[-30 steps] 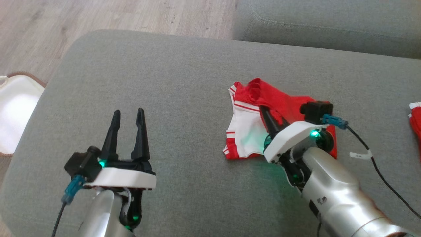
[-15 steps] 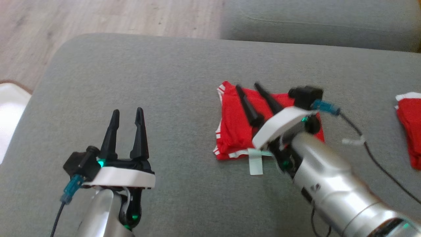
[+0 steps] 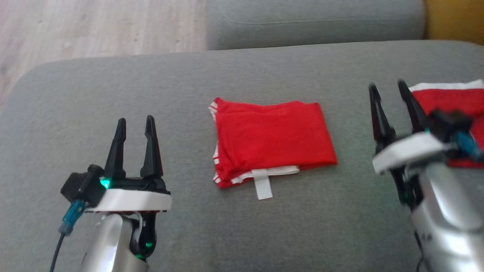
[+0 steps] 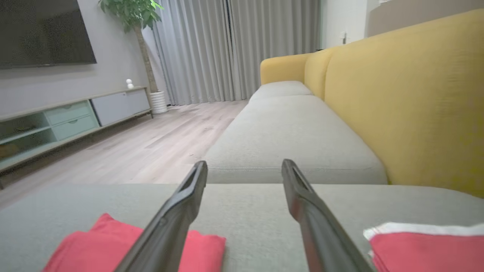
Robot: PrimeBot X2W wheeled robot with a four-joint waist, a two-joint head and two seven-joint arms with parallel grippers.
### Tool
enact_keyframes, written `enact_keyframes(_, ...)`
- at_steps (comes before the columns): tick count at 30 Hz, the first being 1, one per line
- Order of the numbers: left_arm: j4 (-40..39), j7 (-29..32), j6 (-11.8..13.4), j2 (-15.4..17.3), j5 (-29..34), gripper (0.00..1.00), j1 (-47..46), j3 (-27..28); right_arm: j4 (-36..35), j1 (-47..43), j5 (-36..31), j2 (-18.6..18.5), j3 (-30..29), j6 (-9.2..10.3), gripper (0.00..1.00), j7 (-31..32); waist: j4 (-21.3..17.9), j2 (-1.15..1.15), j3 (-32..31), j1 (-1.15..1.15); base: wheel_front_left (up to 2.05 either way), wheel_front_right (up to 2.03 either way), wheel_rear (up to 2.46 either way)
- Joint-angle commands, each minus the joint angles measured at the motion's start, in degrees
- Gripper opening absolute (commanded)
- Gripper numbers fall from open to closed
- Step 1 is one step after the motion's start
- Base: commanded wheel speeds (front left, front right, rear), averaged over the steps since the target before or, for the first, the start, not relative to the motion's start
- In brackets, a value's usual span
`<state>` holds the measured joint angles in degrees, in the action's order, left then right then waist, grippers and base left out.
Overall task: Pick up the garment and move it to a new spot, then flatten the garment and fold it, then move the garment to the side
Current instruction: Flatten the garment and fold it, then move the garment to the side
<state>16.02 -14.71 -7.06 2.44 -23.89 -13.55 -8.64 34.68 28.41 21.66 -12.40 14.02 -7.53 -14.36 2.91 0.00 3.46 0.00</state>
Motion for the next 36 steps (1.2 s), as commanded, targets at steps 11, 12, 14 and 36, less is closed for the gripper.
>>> enact_keyframes(11, -2.8, -0.3, 0.5, 0.4, 1.2, 1.00, 2.8, 3.1, -15.5, -15.3, -12.5, 8.8, -11.5, 0.04, 1.00, -0.6, -3.8, 0.00, 0.3, 0.00, 0.00, 0.00, 0.00)
enact_keyframes(12, -2.7, -0.3, 0.5, 0.4, 1.2, 1.00, 2.9, 2.9, -15.9, -15.6, -12.8, 9.0, -11.6, 0.04, 1.00, -0.6, -3.8, 0.00, 0.4, 0.00, 0.00, 0.00, 0.00)
enact_keyframes(14, -2.7, -0.3, 0.5, 0.4, 1.3, 1.00, 2.7, 2.7, -16.2, -15.6, -13.2, 9.2, -11.6, 0.04, 1.00, -0.6, -3.7, 0.00, 0.6, 0.00, 0.00, 0.00, 0.00)
enact_keyframes(36, -2.2, -0.3, 0.9, 0.4, -0.3, 1.00, -3.9, -3.6, 3.1, -2.9, -9.7, 9.5, -8.9, 0.04, 1.00, 11.8, 5.4, 0.00, 9.1, 0.00, 0.00, 0.00, 0.00)
